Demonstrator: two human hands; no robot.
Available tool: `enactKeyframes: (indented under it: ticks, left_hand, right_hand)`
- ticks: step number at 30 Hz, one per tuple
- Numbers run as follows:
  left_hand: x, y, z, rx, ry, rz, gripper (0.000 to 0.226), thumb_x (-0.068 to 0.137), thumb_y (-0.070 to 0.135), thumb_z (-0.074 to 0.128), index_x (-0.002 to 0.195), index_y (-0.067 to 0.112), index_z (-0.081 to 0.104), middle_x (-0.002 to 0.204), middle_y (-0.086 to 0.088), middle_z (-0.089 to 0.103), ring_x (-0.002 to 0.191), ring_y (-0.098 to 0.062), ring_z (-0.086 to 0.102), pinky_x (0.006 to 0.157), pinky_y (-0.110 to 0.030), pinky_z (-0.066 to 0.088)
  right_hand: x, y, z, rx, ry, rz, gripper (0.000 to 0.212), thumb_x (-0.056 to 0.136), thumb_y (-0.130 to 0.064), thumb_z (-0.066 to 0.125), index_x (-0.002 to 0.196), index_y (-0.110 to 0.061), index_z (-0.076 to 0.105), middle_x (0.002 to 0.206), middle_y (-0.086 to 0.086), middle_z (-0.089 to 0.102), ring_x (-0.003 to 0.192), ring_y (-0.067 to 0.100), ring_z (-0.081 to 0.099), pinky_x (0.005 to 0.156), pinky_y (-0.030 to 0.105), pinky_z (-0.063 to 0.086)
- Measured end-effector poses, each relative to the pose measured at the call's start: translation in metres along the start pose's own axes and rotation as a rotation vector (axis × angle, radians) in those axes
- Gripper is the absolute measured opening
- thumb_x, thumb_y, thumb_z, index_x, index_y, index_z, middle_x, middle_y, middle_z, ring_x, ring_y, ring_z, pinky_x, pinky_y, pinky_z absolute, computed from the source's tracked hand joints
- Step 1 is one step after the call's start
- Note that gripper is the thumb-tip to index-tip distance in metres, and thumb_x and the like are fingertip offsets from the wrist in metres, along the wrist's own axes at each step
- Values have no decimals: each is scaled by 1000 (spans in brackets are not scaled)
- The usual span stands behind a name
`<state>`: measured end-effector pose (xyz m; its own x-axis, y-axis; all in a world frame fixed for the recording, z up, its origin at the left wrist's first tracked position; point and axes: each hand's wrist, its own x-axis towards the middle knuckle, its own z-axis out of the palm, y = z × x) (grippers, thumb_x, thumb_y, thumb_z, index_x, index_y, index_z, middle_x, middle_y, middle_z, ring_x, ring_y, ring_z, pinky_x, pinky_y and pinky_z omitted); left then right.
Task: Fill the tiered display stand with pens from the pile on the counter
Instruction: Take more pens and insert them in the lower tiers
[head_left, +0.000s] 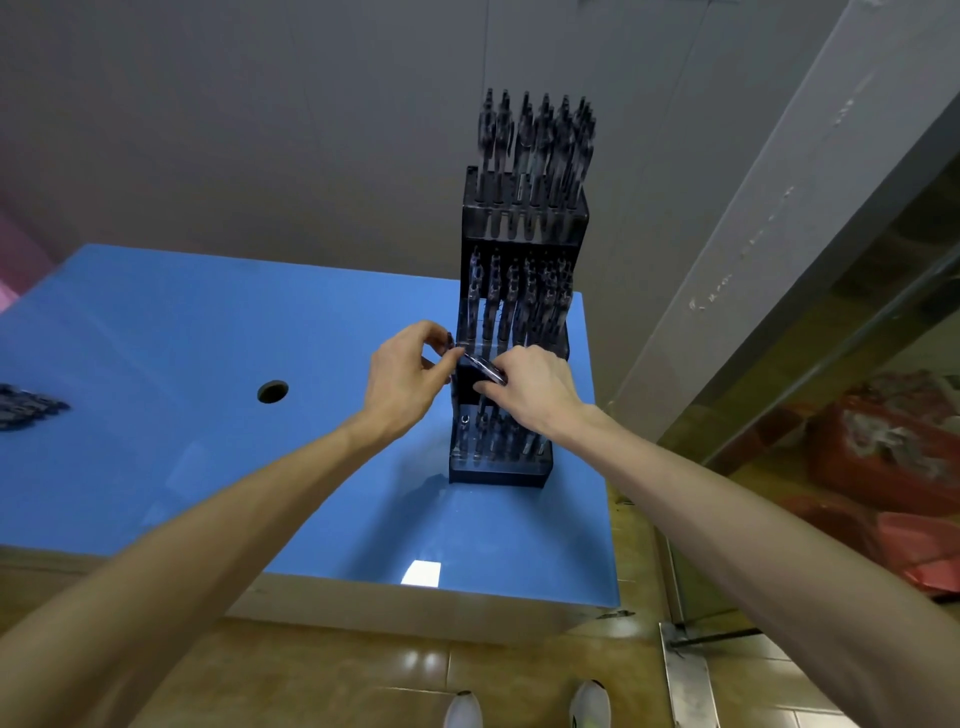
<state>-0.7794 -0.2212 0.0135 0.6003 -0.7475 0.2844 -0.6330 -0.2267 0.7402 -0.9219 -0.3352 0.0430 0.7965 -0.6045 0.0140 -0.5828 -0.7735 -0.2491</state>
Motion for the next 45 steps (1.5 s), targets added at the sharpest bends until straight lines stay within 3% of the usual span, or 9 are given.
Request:
enactKeyframes:
  ticks: [6,11,14,19,26,31,39,45]
  left_hand:
    - [-2,0,2,24,13,-4,17,96,42,67,102,27,61,99,16,68,70,-4,70,73,-42,59]
    - [-5,-1,4,-21,16,-21,22,91,42,74,98,24,63,93,16,69,74,-5,70,74,-42,59]
    - [-6,-3,5,-9,30,-31,23,87,40,79,95,22,66,89,15,71,78,-5,70,76,-39,59]
    - [-10,-3,5,57,23,-8,24,84,38,83,93,20,69,84,14,73,78,-4,69,77,-35,59]
    - [-8,-1,7,194,-46,35,18,85,38,81,91,23,74,84,14,75,75,-4,68,74,-35,58]
    - [-8,-3,11,279,-93,-60,18,85,42,79,91,25,76,86,14,76,81,-10,69,73,-34,56]
    - [-5,-2,11,242,-135,-198,30,82,54,79,92,27,72,84,13,71,80,-11,65,60,-27,44]
    - [-12,-6,12,152,-174,-218,32,86,63,68,84,30,69,75,15,72,75,-6,69,70,-35,57]
  right_hand:
    - [-9,9,-4,205,182,24,48,101,-53,51,62,-25,43,53,-5,50,52,18,51,50,33,37]
    - [-13,19,-9,285,231,69,63,105,-51,34,75,-5,63,67,9,66,61,27,61,60,42,51]
    - [-11,23,-9,324,241,71,56,105,-49,40,73,-6,57,63,4,62,58,24,57,56,39,48]
    - [-9,24,-8,332,188,53,22,99,-43,54,93,-22,59,72,-9,62,69,16,61,63,34,49]
    - [-8,20,-6,216,124,0,25,95,-46,64,93,-20,63,79,-6,65,76,19,63,67,37,53]
    - [-8,14,-10,113,29,-23,27,94,-44,64,89,-18,68,72,-4,66,73,19,63,67,37,55]
    - [-4,4,-5,125,-86,43,37,93,-43,67,66,-27,48,64,-7,57,67,18,57,52,30,35]
    - [-3,1,-3,62,-104,8,19,90,-38,71,88,-19,73,75,-2,69,76,19,66,61,30,43]
